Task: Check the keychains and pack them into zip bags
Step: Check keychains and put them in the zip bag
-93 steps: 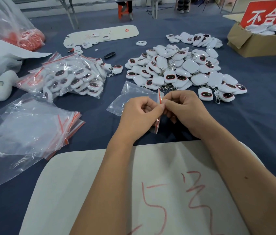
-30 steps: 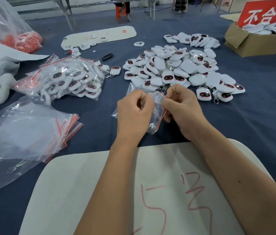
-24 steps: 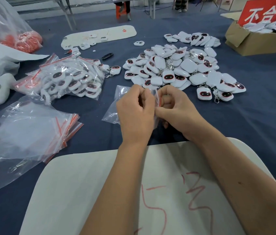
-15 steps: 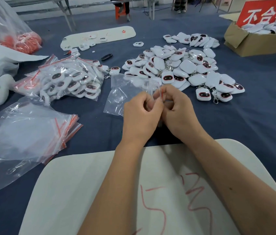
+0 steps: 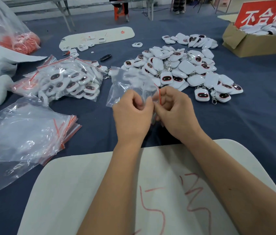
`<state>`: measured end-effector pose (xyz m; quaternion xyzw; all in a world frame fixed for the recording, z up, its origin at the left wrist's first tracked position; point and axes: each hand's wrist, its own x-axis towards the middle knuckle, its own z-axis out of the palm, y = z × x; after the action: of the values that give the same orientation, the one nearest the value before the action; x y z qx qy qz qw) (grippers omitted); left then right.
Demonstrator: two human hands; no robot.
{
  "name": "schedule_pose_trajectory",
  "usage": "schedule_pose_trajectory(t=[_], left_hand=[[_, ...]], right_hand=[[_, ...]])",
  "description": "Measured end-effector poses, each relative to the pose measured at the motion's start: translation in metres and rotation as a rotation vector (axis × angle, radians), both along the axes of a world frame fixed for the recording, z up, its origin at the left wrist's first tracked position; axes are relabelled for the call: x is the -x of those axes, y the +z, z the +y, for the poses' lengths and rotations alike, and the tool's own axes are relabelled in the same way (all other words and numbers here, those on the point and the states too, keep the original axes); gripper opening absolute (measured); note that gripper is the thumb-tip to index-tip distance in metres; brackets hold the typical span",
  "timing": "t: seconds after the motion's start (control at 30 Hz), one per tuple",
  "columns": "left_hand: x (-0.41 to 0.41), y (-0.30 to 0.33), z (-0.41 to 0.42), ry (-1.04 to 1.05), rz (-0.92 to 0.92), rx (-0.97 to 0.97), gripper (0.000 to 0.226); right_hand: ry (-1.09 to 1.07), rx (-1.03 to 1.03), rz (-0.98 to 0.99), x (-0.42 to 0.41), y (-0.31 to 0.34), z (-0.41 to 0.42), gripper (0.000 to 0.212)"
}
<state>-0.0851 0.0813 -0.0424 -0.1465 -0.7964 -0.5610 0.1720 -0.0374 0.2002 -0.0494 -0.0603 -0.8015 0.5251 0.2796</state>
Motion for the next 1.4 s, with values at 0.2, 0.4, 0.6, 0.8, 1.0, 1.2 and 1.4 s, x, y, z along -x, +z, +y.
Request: schedule_pose_trajectory(t=[0.2, 0.4, 0.6, 0.8, 1.0, 1.2, 1.4], left_hand=[[-0.003, 0.004, -0.001, 0.019, 0.043, -0.015, 0.036], [0.004, 0.018, -0.025, 0.199, 0.206, -0.11, 0.021], [-0.017, 0.036, -0.01, 0.24, 0.506, 0.054, 0.03], [-0.029, 0.035, 0.003, 0.171, 0.559, 0.193, 0.027], [-0.018, 0.02, -0.002, 0.075, 0.291, 0.226, 0.024], [-0.019, 0.015, 0.005, -0.156, 0.293, 0.139, 0.018], [-0.008, 0.009, -0.003, 0.106, 0.04, -0.065, 0.037]], right_hand=[[0.106, 0.043, -0.028, -0.002, 0.003, -0.002, 0.025], [-0.101, 0.365, -0.075, 0.002, 0.003, 0.006, 0.025], [-0.015, 0.18, 0.013, -0.004, 0.006, -0.007, 0.008], [0.143, -0.15, -0.072, -0.007, 0.007, -0.016, 0.027], [-0.27, -0.367, -0.14, -0.004, 0.007, -0.012, 0.01], [-0.709, -0.625, -0.522, -0.013, 0.017, 0.025, 0.039], [-0.411, -0.636, -0.414, -0.013, 0.013, 0.01, 0.044]])
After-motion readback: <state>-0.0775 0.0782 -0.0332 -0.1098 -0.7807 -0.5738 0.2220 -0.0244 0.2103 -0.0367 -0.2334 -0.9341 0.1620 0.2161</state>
